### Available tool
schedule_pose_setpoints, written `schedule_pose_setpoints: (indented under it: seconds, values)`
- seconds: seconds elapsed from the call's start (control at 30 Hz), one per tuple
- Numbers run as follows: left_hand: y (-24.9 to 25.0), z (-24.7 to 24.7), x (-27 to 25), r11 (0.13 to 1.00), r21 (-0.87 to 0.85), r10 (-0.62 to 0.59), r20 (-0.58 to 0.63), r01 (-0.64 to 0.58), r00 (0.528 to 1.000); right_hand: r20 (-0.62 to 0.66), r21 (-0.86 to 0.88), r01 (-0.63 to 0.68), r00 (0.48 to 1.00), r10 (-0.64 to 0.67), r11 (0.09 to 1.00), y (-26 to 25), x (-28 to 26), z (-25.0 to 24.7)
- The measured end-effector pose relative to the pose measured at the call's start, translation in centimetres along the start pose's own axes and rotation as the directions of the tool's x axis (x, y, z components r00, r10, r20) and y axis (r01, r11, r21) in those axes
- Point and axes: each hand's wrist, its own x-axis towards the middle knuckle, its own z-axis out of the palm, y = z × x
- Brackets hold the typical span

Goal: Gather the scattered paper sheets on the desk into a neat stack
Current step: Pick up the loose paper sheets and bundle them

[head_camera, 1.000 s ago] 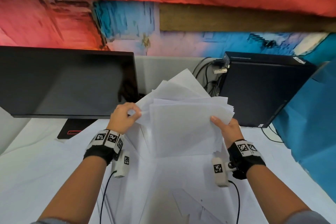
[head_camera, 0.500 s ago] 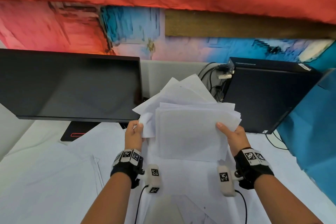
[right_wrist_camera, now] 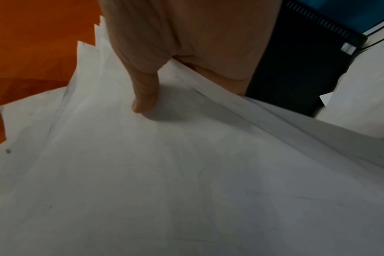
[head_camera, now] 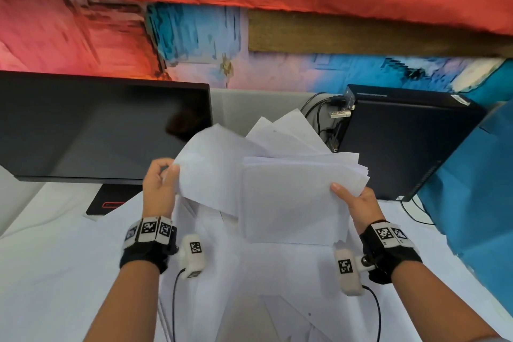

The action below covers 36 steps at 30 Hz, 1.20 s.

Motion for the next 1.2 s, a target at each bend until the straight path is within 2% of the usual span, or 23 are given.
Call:
schedule_pose_setpoints:
  seconds: [0.07, 0.17, 0.27, 0.33, 0.5, 0.63, 0.7, 0.77, 0.8, 0.83, 0.87, 0.9, 0.93, 0.97, 1.0, 1.03, 1.07, 1.1, 1.13, 1.2]
  values:
    - [3.7, -0.1, 0.9, 0.952, 0.197, 0.225, 0.072, -0.236, 0.972, -0.007, 0.0, 0.001, 1.0, -0.001, 1.0, 0.1, 0.1, 0.0]
    - [9.8, 1.0, 1.6, 0.819, 0.266, 0.442, 0.271, -0.508, 0.855, 0.011, -0.011, -0.002, 1.0, 0.002, 1.0, 0.0, 0.1, 0.2]
    - [12.6, 3.1, 2.3, 0.765, 0.221, 0.468, 0.454, -0.605, 0.758, 0.028, -0.027, -0.001, 1.0, 0.001, 1.0, -0.1, -0.1, 0.3]
    - [12.8, 4.9, 2.1, 0.782, 0.165, 0.446, 0.525, -0.601, 0.725, 0.03, -0.039, 0.001, 1.0, 0.0, 0.999, 0.0, -0.2, 0.3]
    - [9.8, 8.5, 0.1, 0.862, 0.054, 0.39, 0.565, -0.504, 0.727, 0.016, -0.007, 0.01, 1.0, -0.01, 1.0, 0.1, -0.6, 0.3]
    - [8.2, 10.8, -1.9, 0.869, 0.043, 0.386, 0.566, -0.494, 0.728, 0.014, 0.008, 0.014, 1.0, -0.015, 1.0, 0.1, -0.7, 0.2]
    - [8.0, 11.9, -3.1, 0.851, 0.057, 0.401, 0.572, -0.523, 0.716, 0.008, 0.006, 0.007, 1.0, -0.007, 1.0, 0.1, -0.6, 0.2]
    - [8.1, 12.5, -4.3, 0.799, 0.081, 0.446, 0.586, -0.596, 0.676, -0.005, -0.004, 0.003, 1.0, -0.003, 1.0, 0.2, -0.3, 0.2]
    - [8.1, 12.4, -4.6, 0.765, 0.11, 0.476, 0.566, -0.635, 0.672, -0.013, -0.009, 0.002, 1.0, -0.002, 1.0, 0.2, -0.2, 0.2]
    - [8.1, 12.0, -4.7, 0.744, 0.136, 0.512, 0.513, -0.654, 0.689, -0.019, -0.015, 0.002, 1.0, -0.002, 1.0, 0.3, -0.1, 0.1]
    - [8.0, 11.4, -4.4, 0.751, 0.142, 0.54, 0.429, -0.644, 0.724, -0.021, -0.019, 0.001, 1.0, -0.001, 1.0, 0.3, -0.1, 0.1]
    - [7.9, 10.5, -3.8, 0.793, 0.11, 0.531, 0.354, -0.599, 0.769, -0.02, -0.023, 0.0, 1.0, 0.0, 1.0, 0.3, 0.0, 0.1]
    - [7.6, 9.6, -3.1, 0.86, 0.047, 0.464, 0.338, -0.507, 0.819, -0.019, -0.023, -0.002, 1.0, 0.002, 1.0, 0.3, -0.1, 0.1]
    - [7.3, 8.7, -2.3, 0.924, 0.002, 0.348, 0.41, -0.383, 0.843, -0.015, -0.021, -0.001, 1.0, 0.001, 1.0, 0.4, 0.0, 0.1]
    - [6.8, 7.9, -1.7, 0.965, 0.02, 0.212, 0.532, -0.262, 0.82, -0.01, -0.016, -0.004, 1.0, 0.004, 1.0, 0.4, 0.0, 0.1]
    - [6.1, 7.4, -1.3, 0.975, 0.105, 0.086, 0.639, -0.197, 0.764, -0.001, -0.015, -0.006, 1.0, 0.006, 1.0, 0.4, 0.0, 0.0]
    - [5.3, 7.2, -1.1, 0.968, 0.188, -0.014, 0.704, -0.167, 0.71, 0.007, -0.014, -0.008, 1.0, 0.009, 1.0, 0.3, 0.1, -0.1]
    - [4.5, 7.2, -1.2, 0.959, 0.243, -0.082, 0.727, -0.143, 0.682, 0.014, -0.015, -0.01, 1.0, 0.01, 1.0, 0.3, 0.2, -0.2]
    - [3.5, 7.3, -1.3, 0.958, 0.263, -0.119, 0.721, -0.111, 0.683, 0.021, -0.006, -0.01, 1.0, 0.01, 1.0, 0.3, 0.2, -0.3]
    - [1.4, 7.7, -2.1, 0.972, 0.233, -0.173, 0.666, 0.017, 0.726, 0.032, 0.02, -0.015, 0.999, 0.014, 1.0, 0.5, 0.2, -0.4]
